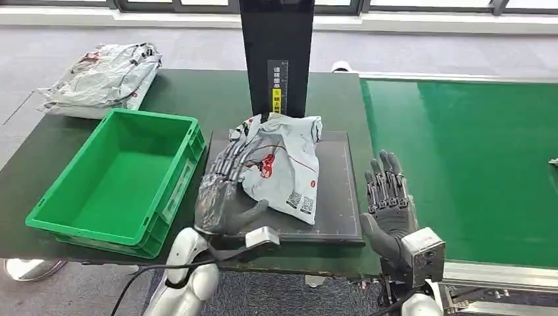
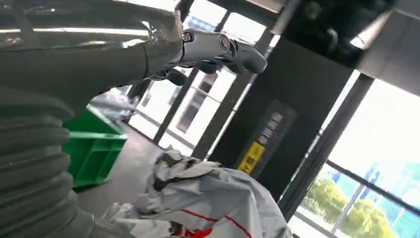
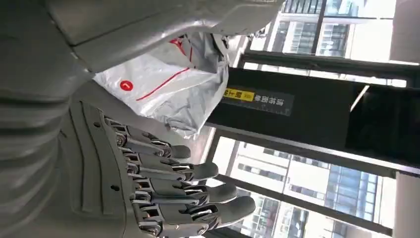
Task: Moved the parcel from conveyor to table for the left to box.
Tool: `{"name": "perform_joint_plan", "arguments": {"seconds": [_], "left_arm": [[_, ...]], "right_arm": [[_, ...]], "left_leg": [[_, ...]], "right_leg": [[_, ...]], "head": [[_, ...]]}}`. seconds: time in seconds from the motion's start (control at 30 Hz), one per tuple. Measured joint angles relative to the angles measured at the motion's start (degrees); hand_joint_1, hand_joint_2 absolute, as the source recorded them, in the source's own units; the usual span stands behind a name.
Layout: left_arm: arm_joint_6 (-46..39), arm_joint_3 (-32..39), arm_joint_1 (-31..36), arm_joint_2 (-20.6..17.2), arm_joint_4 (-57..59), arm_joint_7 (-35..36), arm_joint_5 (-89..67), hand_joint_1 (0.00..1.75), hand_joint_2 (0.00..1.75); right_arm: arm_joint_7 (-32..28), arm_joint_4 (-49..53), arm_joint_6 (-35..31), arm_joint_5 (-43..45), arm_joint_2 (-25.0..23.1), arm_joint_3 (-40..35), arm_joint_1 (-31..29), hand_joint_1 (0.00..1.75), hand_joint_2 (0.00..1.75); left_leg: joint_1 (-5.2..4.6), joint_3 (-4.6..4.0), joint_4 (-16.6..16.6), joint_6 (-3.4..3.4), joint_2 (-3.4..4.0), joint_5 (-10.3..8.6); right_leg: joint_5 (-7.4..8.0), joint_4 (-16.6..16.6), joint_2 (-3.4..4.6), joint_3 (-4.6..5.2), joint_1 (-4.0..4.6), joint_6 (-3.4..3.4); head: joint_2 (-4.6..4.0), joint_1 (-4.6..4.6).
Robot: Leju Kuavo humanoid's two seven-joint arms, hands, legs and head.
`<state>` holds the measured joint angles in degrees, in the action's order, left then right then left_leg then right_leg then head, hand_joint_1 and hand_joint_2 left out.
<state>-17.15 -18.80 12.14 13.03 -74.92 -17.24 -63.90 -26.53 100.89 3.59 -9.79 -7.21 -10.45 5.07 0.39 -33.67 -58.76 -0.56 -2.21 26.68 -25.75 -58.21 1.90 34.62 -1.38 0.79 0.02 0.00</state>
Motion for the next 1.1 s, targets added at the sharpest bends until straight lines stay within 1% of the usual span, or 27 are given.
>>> {"name": "perform_joint_plan", "arguments": {"seconds": [0.07, 0.17, 0.33, 0.5, 0.57, 0.67, 0.77, 0.83, 1.1], "left_arm": [[2.0, -2.2, 4.1, 0.0, 4.9, 2.2, -5.0, 0.00, 1.75], [5.0, -5.5, 9.2, 0.5, 13.7, 3.2, -9.1, 0.00, 1.75], [9.7, -9.6, 17.3, 2.3, 30.0, 2.5, -10.7, 0.00, 1.75], [14.6, -12.1, 22.7, 3.0, 41.7, 1.8, -10.2, 0.00, 1.75], [16.9, -12.9, 24.7, 3.0, 44.7, 2.8, -10.0, 1.75, 1.75], [19.7, -14.3, 27.9, 2.9, 48.5, 5.9, -10.9, 1.75, 1.75], [20.8, -15.5, 29.8, 2.5, 51.2, 9.5, -11.9, 1.75, 1.75], [20.9, -15.9, 30.6, 2.0, 52.6, 11.8, -12.3, 1.75, 1.75], [19.5, -16.5, 32.8, 0.6, 54.8, 17.3, -13.8, 1.75, 1.75]], "right_arm": [[0.1, 0.0, 0.7, 0.1, -0.2, 0.0, -0.1, 0.00, 1.75], [0.3, 0.0, 1.9, -0.3, -0.9, 0.1, -0.1, 0.00, 1.75], [0.8, 0.0, 3.3, -1.1, -2.2, 0.0, -0.3, 0.00, 1.75], [0.3, -0.1, 4.1, -1.3, -2.4, 0.0, -0.2, 0.00, 1.75], [-0.4, -0.4, 4.3, -1.0, -2.4, 0.0, 0.0, 0.00, 1.75], [-1.2, -1.1, 4.7, -0.9, -2.4, 0.0, 0.0, 0.00, 1.75], [-1.5, -1.9, 4.7, -0.4, -2.4, 0.0, -0.2, 0.00, 1.75], [-1.6, -2.7, 4.9, -0.2, -2.4, 0.0, -0.5, 0.00, 1.75], [-2.2, -4.5, 5.5, 0.9, -2.3, 0.0, -1.6, 0.00, 1.75]], "left_leg": [[0.00, 0.00, 0.0, 0.00, 0.00, -0.03], [0.00, 0.00, 0.0, -0.03, 0.01, -0.06], [0.00, -0.01, 0.0, -0.04, 0.06, -0.05], [0.01, -0.02, 0.0, -0.05, 0.06, -0.04], [0.01, -0.03, 0.0, -0.05, 0.03, -0.04], [0.01, 0.02, 0.1, -0.05, 0.02, -0.03], [0.01, 0.05, 0.1, -0.05, 0.05, -0.03], [0.01, 0.08, 0.1, -0.07, 0.08, -0.05], [0.02, 0.16, 0.1, -0.16, 0.08, -0.13]], "right_leg": [[0.01, 0.0, 0.00, -0.01, 0.00, 0.00], [0.05, 0.0, 0.04, 0.00, 0.00, -0.03], [0.05, 0.0, 0.06, 0.03, 0.00, -0.04], [0.05, 0.0, 0.07, 0.04, 0.01, -0.04], [0.04, 0.0, 0.06, 0.02, 0.01, -0.04], [0.03, 0.0, 0.03, -0.08, 0.02, -0.04], [0.03, 0.0, 0.06, -0.11, 0.02, -0.05], [0.04, 0.0, 0.05, -0.11, 0.02, -0.06], [0.10, 0.0, 0.08, -0.16, 0.08, -0.13]], "head": [[0.00, 0.00], [0.00, 0.00], [-0.02, 0.00], [-0.02, 0.00], [0.00, 0.00], [0.00, 0.00], [0.00, 0.00], [0.00, 0.00], [0.00, 0.00]]}}
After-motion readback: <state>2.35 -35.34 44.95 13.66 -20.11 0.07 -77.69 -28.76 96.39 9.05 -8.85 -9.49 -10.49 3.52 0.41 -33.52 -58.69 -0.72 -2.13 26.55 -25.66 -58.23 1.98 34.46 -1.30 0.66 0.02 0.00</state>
